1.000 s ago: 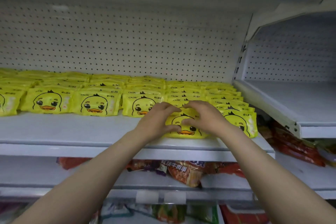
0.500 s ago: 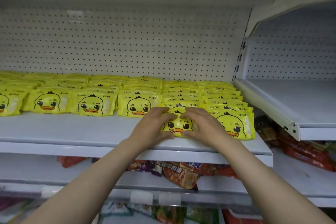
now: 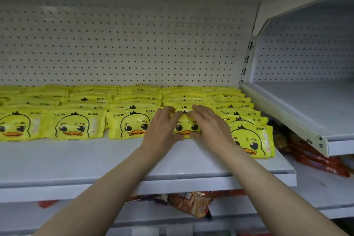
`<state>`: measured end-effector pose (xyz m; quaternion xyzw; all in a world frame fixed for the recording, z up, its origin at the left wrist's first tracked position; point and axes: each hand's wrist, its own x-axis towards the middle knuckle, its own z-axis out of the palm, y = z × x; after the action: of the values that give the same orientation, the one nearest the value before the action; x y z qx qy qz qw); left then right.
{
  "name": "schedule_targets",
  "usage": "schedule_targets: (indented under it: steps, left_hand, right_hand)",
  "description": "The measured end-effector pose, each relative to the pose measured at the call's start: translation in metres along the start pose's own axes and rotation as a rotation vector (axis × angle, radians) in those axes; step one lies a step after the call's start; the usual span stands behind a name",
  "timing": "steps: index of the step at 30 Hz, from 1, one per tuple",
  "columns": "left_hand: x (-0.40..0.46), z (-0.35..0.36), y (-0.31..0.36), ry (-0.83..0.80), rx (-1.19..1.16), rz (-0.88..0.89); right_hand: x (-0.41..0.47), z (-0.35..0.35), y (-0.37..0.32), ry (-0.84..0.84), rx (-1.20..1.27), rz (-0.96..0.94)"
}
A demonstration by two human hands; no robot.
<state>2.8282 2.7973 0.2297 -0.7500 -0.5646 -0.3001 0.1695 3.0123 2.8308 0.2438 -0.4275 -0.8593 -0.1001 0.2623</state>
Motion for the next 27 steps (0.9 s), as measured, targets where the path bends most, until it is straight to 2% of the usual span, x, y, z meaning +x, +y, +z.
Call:
schedule_targets:
  steps: [7, 17, 27]
  left_hand:
    - [0.014, 0.006, -0.005, -0.009, 0.036, -0.044]
    - [0.011, 0.006, -0.014, -0.009, -0.033, 0.015]
    - [0.008, -0.004, -0.015, -0.085, -0.084, -0.027]
  right_hand:
    - [0.017, 0.006, -0.003, -0.010, -0.027, 0.042]
    - [0.015, 0.001, 0.004, -0.032, -0.006, 0.032]
    - [0.018, 0.000, -0.002, -0.082, -0.028, 0.057]
